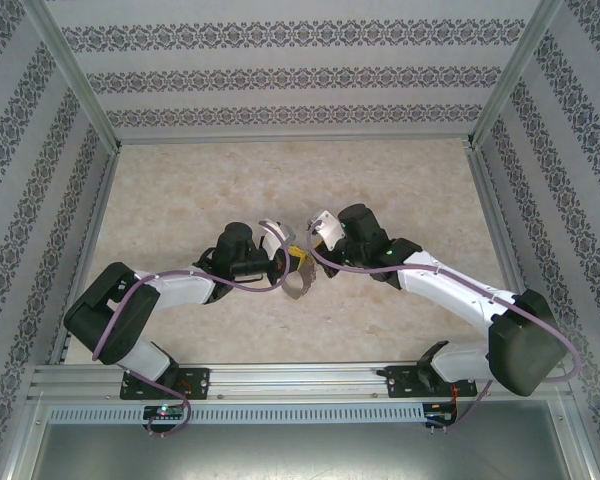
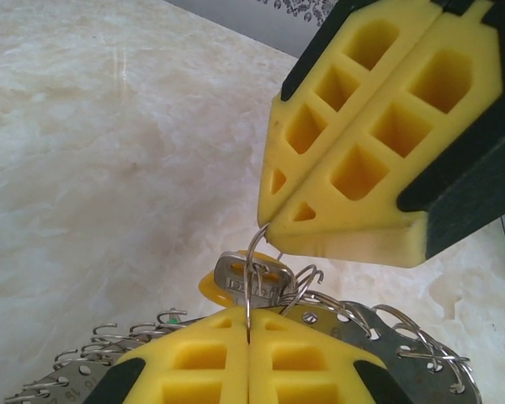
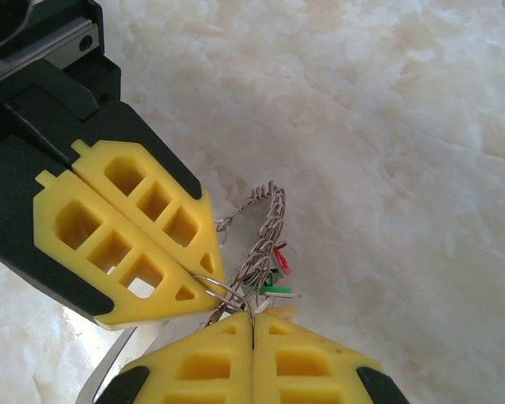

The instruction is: Put the keys on the keyring

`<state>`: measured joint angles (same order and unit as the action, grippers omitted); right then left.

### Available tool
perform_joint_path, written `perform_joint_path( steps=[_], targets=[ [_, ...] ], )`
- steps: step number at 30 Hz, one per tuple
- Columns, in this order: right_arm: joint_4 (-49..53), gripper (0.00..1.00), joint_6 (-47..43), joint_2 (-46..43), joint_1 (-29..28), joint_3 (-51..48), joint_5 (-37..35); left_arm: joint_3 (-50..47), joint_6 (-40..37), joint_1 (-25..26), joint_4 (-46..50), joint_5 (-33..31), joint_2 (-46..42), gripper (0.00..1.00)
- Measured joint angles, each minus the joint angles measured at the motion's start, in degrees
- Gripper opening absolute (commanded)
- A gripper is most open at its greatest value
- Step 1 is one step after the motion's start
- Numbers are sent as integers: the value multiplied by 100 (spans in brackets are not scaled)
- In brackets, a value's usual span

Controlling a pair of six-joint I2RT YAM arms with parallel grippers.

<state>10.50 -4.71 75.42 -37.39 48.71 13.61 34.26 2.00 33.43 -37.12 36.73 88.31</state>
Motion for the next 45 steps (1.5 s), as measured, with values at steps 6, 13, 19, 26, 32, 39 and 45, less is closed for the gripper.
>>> perform_joint_path(
  steps=[6, 13, 19, 26, 32, 39, 45],
  targets=[
    [2, 0, -85, -7, 0, 0, 20, 0, -46, 0, 92, 2, 13, 13],
    [0, 0, -170, -37, -2, 0, 39, 133, -240, 0, 474, 7, 13, 19],
    [2, 0, -173, -37, -39, 0, 74, 269, -396, 0, 743, 13, 13, 22],
    [2, 0, -236, -37, -37, 0, 79, 422, -568, 0, 1008, 28, 13, 23],
    [2, 0, -275, -37, -39, 0, 83, 468, -682, 2, 1161, 26, 13, 24],
    [2, 0, -275, -37, -39, 0, 103, 551, -802, 11, 1362, 26, 13, 26],
    [2, 0, -275, -37, -39, 0, 103, 597, -833, 26, 1381, 31, 13, 26]
  ],
)
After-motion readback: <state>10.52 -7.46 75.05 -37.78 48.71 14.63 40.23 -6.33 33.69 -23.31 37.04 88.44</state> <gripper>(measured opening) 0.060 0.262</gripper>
